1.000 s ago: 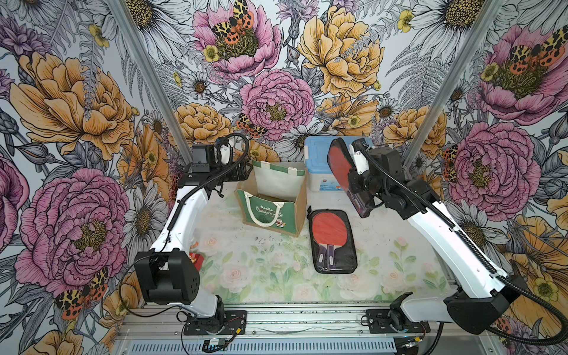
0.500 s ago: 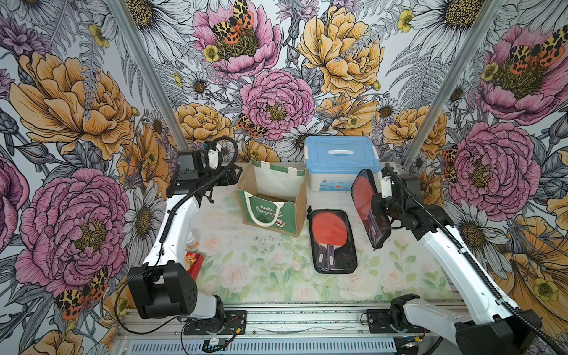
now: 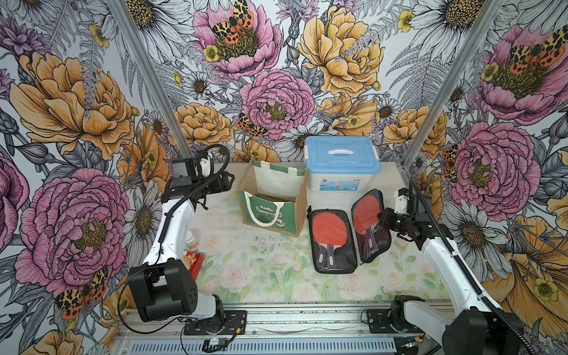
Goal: Remove the ping pong set from the canvas bag
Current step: Place the ping pong set at the center of the board.
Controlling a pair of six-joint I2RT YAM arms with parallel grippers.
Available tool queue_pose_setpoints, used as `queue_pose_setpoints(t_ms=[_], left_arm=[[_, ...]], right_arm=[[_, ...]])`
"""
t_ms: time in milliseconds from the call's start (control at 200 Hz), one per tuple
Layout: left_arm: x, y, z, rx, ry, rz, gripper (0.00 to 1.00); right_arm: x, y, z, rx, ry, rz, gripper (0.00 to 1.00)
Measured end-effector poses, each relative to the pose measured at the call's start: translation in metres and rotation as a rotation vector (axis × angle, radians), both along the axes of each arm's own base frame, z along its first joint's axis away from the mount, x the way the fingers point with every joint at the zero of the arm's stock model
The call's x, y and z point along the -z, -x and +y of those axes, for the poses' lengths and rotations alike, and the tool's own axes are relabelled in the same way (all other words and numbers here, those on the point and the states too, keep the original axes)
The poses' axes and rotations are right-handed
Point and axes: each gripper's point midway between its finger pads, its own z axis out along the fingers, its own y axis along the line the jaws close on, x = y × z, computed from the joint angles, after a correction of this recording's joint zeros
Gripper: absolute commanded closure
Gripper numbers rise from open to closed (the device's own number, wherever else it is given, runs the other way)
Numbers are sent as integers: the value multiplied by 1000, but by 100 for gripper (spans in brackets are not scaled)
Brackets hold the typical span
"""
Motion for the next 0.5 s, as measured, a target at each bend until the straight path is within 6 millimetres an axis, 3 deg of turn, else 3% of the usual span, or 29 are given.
queue_pose_setpoints(t_ms=[330,500], left_arm=[[26,8,9,-7,7,46,11],[35,5,13,-5,10,60,11]], right_arm=[[22,-1,-5,50,-70,46,100],[30,-9,-17,93,-96,59,75]])
